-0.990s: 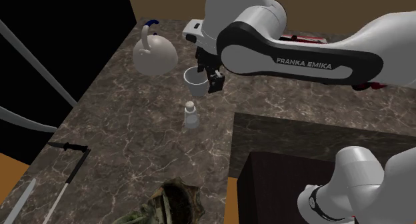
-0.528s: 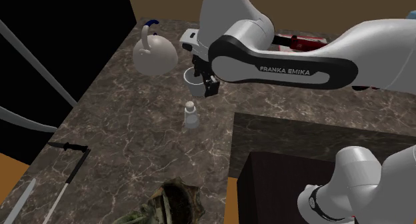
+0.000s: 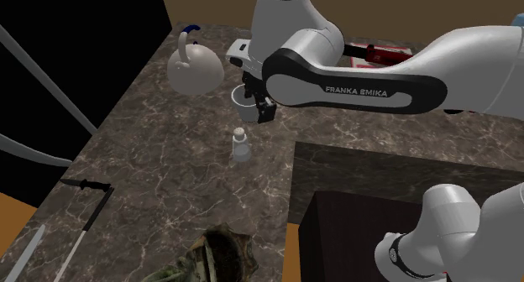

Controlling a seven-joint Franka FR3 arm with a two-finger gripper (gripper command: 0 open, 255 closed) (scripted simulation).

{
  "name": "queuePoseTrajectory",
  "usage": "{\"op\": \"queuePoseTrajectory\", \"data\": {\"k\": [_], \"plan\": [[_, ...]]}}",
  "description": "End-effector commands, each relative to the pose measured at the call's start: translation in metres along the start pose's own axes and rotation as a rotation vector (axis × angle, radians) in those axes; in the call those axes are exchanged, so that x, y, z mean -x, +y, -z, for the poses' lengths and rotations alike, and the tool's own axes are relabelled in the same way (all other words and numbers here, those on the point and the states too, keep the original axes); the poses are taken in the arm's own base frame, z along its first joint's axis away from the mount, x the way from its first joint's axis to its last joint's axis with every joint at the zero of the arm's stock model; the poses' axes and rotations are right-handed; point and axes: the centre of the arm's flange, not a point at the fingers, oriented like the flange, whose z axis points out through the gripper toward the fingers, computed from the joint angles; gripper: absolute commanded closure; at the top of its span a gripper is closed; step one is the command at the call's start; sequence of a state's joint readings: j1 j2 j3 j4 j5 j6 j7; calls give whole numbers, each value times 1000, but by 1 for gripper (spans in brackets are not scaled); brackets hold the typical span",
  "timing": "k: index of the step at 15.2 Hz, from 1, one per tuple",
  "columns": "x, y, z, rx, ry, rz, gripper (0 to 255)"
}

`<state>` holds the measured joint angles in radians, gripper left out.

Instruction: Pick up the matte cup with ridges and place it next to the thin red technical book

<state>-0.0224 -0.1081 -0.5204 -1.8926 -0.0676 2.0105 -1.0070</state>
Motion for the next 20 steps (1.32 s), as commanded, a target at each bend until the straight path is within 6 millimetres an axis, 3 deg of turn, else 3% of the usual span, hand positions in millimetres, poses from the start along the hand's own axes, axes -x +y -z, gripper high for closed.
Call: {"op": "queuePoseTrajectory", "data": {"k": [1, 10, 20], "plan": [[0, 0, 0, 0, 0, 0, 255], [0, 0, 0, 0, 0, 0, 255], [-5, 10, 52, 0, 0, 0, 255]]}}
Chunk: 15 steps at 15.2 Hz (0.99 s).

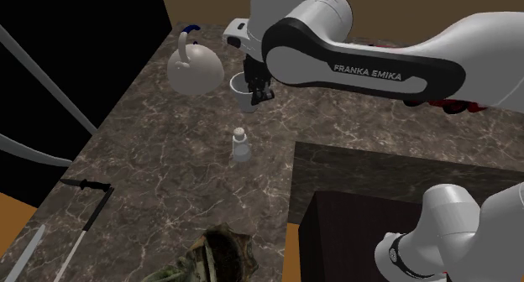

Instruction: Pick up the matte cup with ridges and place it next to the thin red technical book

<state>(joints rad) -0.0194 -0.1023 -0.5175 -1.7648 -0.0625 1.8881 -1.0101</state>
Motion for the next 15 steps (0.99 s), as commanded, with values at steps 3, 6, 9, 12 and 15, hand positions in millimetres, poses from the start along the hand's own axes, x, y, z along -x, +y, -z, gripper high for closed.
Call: {"op": "queuePoseTrajectory", "data": {"k": [3, 6, 9, 12, 15], "plan": [[-2, 5, 20, 0, 0, 0, 255], [-3, 8, 36, 0, 0, 0, 255], [-5, 10, 51, 0, 0, 0, 255], [-7, 13, 67, 0, 0, 0, 255], [-8, 16, 82, 0, 0, 0, 255]]}}
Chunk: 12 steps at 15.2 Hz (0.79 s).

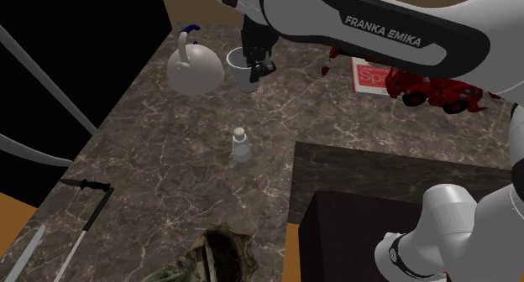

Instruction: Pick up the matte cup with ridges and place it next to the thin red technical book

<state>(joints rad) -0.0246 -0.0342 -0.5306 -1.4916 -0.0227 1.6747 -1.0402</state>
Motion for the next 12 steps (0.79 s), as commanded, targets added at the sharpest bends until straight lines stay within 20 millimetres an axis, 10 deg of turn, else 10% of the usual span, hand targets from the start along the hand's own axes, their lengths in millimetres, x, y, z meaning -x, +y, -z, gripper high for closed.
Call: {"op": "queuePoseTrajectory", "data": {"k": [1, 6, 12], "plan": [[-1, 1, 11, 0, 0, 0, 255], [-4, 6, 35, 0, 0, 0, 255], [66, -30, 50, 0, 0, 0, 255]]}}
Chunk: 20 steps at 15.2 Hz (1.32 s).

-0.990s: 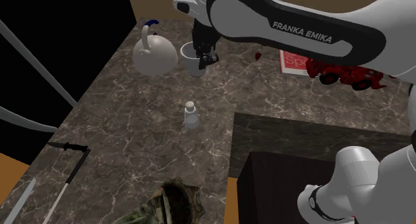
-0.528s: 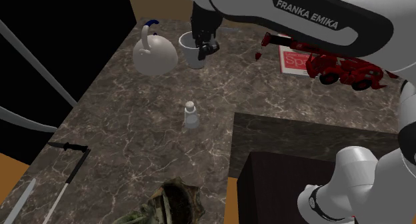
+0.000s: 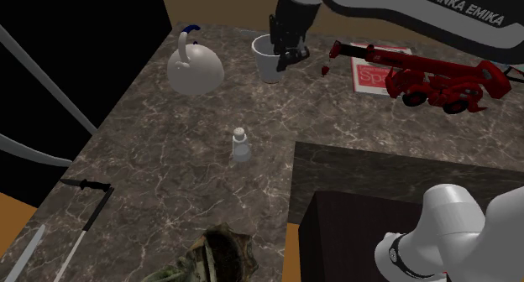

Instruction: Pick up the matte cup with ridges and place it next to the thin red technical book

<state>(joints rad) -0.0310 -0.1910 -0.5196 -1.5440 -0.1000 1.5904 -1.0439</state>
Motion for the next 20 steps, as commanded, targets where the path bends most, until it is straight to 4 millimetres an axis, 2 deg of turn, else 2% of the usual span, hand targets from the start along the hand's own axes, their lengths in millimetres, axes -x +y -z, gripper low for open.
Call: {"op": "queuePoseTrajectory", "data": {"k": [1, 20], "plan": [[25, -12, 6, 1, 0, 1, 255], [244, -125, 51, 1, 0, 1, 255]]}}
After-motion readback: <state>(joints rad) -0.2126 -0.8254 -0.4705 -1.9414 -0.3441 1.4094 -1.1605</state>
